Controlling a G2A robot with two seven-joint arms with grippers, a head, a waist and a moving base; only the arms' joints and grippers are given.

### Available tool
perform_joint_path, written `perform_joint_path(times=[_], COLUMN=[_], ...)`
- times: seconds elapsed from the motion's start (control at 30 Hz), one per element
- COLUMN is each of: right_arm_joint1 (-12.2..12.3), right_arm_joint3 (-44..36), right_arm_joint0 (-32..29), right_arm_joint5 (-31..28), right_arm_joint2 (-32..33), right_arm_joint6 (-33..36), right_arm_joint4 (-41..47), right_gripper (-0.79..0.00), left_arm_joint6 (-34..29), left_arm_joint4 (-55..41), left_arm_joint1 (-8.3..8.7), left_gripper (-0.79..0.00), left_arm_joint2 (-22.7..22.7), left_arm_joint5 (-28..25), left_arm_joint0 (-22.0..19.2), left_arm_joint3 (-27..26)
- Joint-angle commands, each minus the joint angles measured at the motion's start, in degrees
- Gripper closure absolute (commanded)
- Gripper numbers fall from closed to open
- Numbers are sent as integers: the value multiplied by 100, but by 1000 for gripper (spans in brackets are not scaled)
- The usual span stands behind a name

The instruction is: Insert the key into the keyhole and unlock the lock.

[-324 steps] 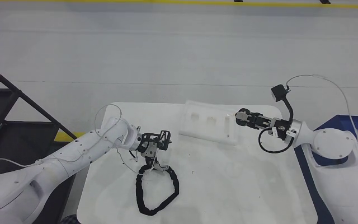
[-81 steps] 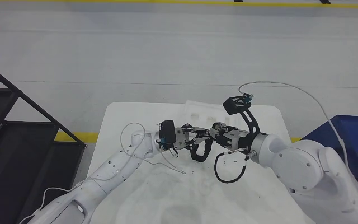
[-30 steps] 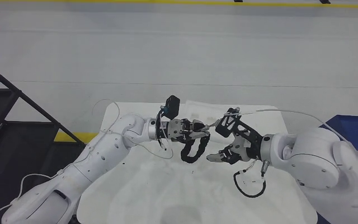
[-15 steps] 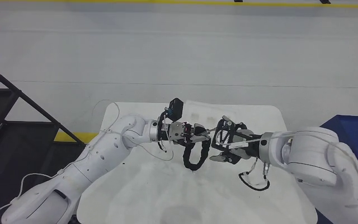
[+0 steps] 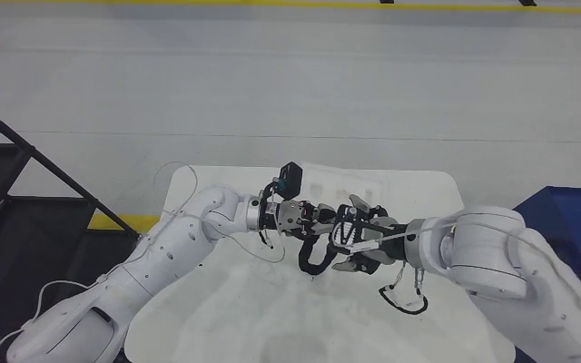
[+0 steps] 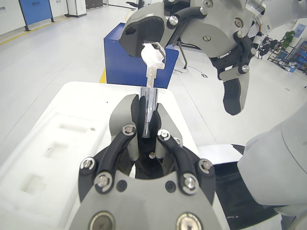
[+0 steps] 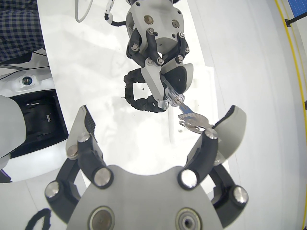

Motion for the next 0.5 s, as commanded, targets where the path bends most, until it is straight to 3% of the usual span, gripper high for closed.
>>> perform_joint_path(times=[0.0, 0.37, 0.4, 0.43, 0.47], right_arm_joint1=[-2, 79, 92, 105, 116], right_arm_joint3=[34, 37, 6, -2, -13], right_arm_joint0=[39, 136, 127, 100, 71], right_arm_joint5=[-2, -511, -611, -680, -735], right_arm_joint2=[-38, 272, 318, 352, 379], right_arm_joint6=[20, -147, -182, -211, -242], right_arm_joint4=[47, -41, -107, -159, -191], right_gripper=[-785, -785, -733, -603, -545], left_arm_joint6=[-6, 18, 18, 15, 11], left_arm_joint4=[20, 201, 204, 207, 208], left_arm_joint1=[-10, -7, -1, 6, 13], left_gripper=[0, 0, 0, 0, 0], left_arm_joint2=[-4, -55, -57, -61, -63], left_arm_joint5=[0, 0, 0, 0, 0], left_arm_joint0=[-2, 61, 76, 87, 96], left_arm_joint3=[2, -17, -25, -38, -51])
